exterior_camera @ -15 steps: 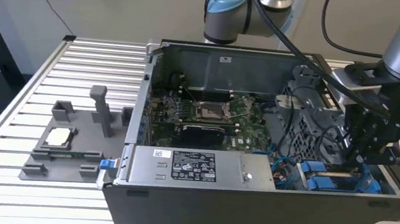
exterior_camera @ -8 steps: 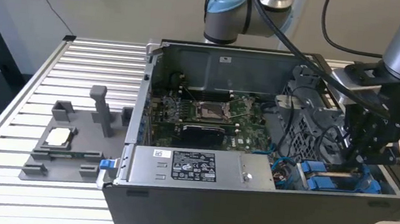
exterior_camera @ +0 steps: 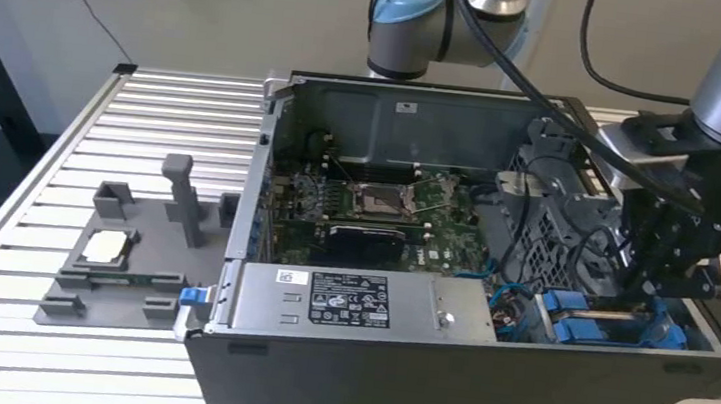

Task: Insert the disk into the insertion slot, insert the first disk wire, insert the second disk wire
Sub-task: 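Insert the first disk wire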

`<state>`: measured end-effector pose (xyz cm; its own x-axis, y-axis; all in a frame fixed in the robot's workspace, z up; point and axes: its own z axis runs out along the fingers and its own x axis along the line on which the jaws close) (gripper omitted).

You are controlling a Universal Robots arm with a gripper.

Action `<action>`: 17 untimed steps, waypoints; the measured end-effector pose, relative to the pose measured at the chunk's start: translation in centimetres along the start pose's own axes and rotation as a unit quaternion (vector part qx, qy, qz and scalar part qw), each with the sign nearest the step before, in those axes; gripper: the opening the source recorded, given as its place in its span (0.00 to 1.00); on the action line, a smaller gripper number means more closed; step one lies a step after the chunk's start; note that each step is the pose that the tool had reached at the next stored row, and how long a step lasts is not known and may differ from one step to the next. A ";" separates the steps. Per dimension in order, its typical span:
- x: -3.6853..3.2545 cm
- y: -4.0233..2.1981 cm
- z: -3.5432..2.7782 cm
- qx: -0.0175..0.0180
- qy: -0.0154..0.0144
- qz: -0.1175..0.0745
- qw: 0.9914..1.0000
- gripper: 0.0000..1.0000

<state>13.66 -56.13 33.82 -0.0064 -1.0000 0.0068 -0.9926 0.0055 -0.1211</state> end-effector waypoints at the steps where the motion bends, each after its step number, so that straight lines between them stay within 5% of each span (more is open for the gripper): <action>1: 0.01 0.00 0.00 0.000 0.000 0.000 1.000 0.19; 17: 0.05 -0.01 0.00 0.001 -0.006 0.001 1.000 0.19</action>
<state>13.67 -56.18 33.83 -0.0061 -1.0000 -0.0049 -0.9923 0.0067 -0.1236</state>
